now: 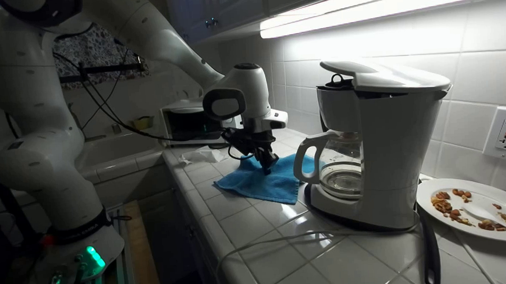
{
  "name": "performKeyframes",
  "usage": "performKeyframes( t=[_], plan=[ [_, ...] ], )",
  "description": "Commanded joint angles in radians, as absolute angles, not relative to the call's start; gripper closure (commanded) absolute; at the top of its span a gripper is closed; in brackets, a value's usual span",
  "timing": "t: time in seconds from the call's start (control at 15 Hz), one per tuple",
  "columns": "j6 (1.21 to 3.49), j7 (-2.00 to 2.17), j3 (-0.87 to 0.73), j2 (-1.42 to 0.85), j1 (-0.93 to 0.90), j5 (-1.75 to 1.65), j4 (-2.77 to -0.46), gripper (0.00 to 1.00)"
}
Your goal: Use the blue towel to wipe the countertop.
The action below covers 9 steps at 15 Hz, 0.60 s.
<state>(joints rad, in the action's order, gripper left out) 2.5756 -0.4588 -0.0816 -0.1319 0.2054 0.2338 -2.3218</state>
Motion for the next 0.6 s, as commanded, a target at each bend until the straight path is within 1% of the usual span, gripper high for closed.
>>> performKeyframes(
  t=[0.0,0.33,0.53],
  plan=[
    [2.533,-0.495,-0.074,-0.043,0.196,0.251,-2.413,0.96],
    [2.477,-0.534,-0.063,-0.021,0.153,0.254,-2.453,0.96],
    [2.478,-0.539,-0.047,-0.036,0.122,0.251,-2.439,0.96]
  ],
)
